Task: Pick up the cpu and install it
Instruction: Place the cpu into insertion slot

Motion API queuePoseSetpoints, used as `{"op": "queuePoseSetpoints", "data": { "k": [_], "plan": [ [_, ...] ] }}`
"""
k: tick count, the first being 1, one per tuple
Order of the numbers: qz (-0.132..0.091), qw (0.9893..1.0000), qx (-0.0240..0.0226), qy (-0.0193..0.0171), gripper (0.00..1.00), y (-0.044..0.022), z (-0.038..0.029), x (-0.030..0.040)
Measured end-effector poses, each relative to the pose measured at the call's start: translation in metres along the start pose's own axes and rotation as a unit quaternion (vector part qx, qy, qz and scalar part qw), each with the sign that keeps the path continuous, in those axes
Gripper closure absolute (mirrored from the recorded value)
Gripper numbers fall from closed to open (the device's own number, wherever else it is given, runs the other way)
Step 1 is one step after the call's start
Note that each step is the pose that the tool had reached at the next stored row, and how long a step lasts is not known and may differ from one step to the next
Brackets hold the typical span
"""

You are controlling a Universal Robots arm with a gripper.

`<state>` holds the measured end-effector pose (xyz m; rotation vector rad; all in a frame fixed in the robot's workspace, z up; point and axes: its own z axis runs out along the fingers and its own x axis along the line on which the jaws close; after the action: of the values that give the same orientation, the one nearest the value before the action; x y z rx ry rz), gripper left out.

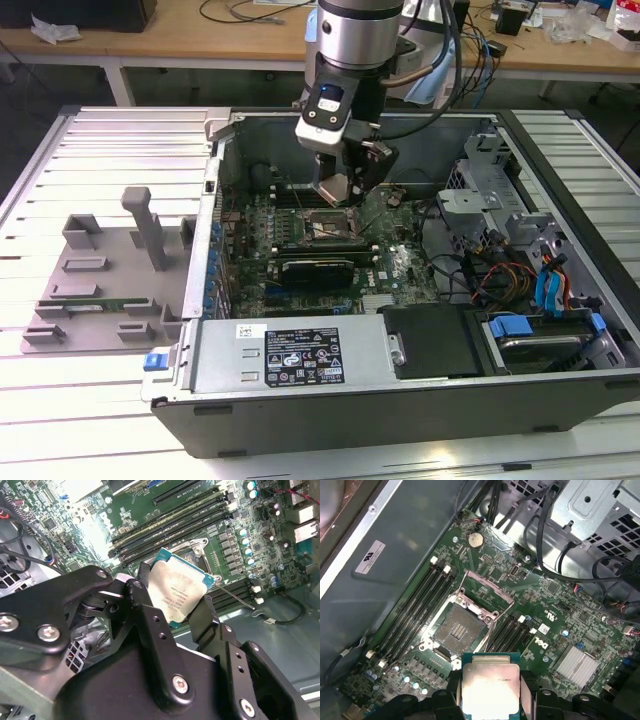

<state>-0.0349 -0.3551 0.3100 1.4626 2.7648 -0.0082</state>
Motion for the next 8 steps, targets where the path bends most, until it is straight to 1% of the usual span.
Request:
{"op": "queuePoseSetpoints", "data": {
  "k": [8],
  "plan": [
    [0.018,0.9998,0.0003,-0.0001,0.45,0.0000,0.0000,0.0000]
  ]
}}
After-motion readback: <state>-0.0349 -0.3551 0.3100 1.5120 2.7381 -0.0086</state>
